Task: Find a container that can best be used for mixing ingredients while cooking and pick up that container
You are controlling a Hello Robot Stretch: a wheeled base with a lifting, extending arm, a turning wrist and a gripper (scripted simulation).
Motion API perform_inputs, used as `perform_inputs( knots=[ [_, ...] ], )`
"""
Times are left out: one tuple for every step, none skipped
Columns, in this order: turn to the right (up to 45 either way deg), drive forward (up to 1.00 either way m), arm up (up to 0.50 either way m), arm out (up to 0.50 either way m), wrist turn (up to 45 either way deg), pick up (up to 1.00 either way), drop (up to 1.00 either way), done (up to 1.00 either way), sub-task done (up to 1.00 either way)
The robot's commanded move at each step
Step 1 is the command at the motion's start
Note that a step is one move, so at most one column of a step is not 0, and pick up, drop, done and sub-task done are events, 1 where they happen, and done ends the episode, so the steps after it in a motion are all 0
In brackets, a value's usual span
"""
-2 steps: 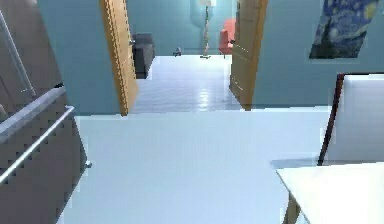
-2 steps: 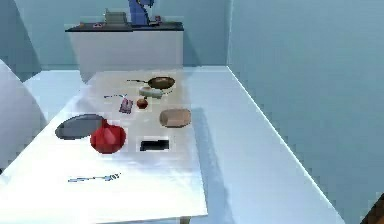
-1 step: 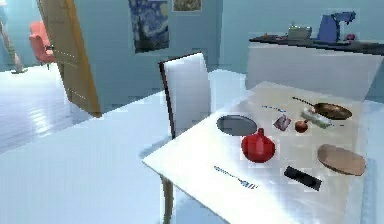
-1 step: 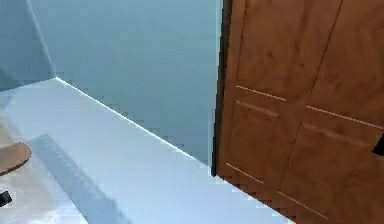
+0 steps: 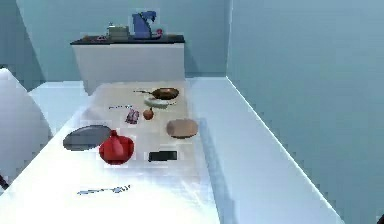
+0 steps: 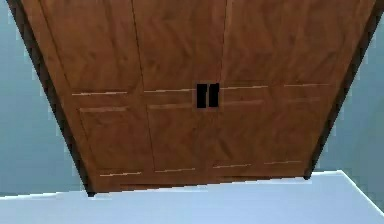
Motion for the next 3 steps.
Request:
perform_inputs(
  knots=[
    [36.0,0.00,0.00,0.00,0.0,0.00,0.00,0.00,0.00],
    [0.0,0.55,0.00,0.00,0.0,0.00,0.00,0.00,0.00],
    [-39.0,0.00,0.00,0.00,0.0,0.00,0.00,0.00,0.00]
  ],
)
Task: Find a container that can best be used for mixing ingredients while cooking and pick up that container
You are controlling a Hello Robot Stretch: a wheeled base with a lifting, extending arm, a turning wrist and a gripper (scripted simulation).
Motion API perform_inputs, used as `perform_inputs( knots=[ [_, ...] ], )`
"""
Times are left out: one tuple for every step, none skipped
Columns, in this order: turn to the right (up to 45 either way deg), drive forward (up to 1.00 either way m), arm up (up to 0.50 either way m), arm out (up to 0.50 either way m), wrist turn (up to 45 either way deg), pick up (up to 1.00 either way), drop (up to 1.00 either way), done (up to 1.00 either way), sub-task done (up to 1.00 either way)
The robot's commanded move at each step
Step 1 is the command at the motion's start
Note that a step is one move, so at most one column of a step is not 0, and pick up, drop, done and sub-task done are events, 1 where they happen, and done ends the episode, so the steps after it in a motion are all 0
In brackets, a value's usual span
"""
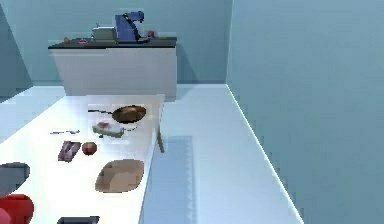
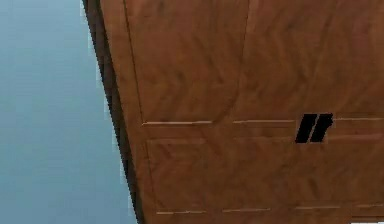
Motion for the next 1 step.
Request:
perform_inputs(
  knots=[
    [0.0,0.50,0.00,0.00,0.0,0.00,0.00,0.00,0.00]
  ],
)
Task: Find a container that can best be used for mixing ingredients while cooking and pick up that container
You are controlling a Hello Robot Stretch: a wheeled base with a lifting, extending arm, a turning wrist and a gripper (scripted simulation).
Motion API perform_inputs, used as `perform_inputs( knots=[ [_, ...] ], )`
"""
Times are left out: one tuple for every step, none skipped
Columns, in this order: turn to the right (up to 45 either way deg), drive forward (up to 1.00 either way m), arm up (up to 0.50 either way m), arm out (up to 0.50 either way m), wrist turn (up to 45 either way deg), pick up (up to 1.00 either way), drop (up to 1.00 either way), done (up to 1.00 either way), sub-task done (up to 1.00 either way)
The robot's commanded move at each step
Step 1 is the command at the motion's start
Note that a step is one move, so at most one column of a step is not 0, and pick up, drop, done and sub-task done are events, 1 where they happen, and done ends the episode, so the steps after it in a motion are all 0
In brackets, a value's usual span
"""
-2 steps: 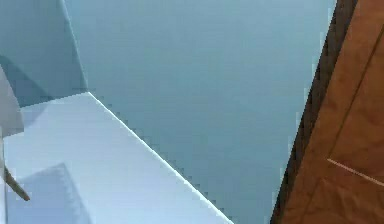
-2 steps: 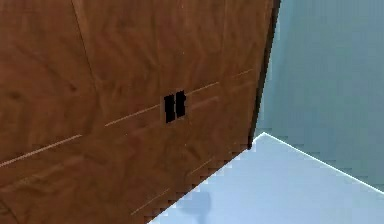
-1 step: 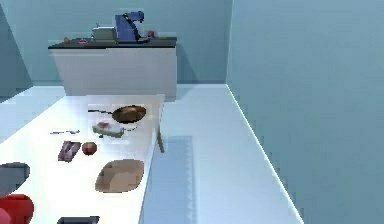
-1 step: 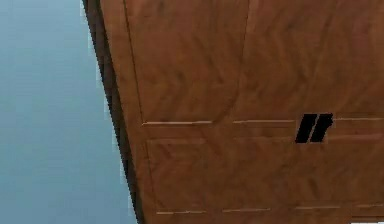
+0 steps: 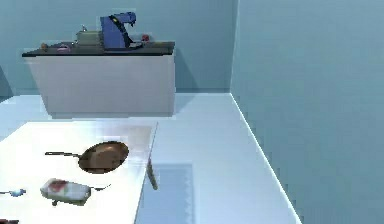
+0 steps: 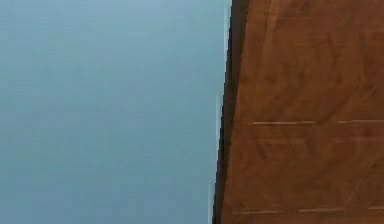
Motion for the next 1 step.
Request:
perform_inputs(
  knots=[
    [-45.0,0.00,0.00,0.00,0.0,0.00,0.00,0.00,0.00]
  ],
)
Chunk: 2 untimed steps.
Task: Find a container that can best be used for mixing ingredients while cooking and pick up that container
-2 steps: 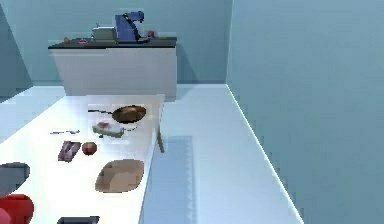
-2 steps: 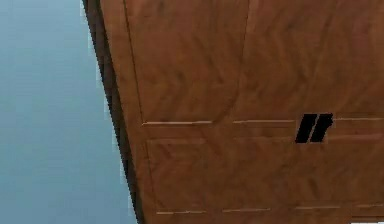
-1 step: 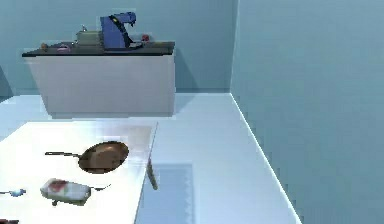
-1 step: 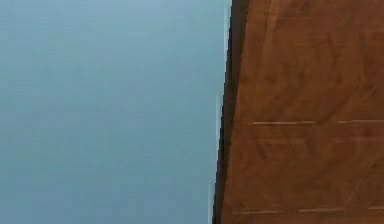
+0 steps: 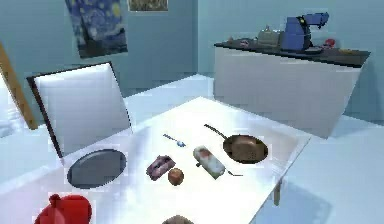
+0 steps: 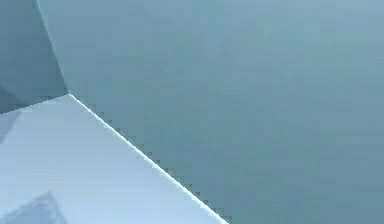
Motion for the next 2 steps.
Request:
perform_inputs(
  knots=[
    [-45.0,0.00,0.00,0.00,0.0,0.00,0.00,0.00,0.00],
    [-42.0,0.00,0.00,0.00,0.0,0.00,0.00,0.00,0.00]
  ],
)
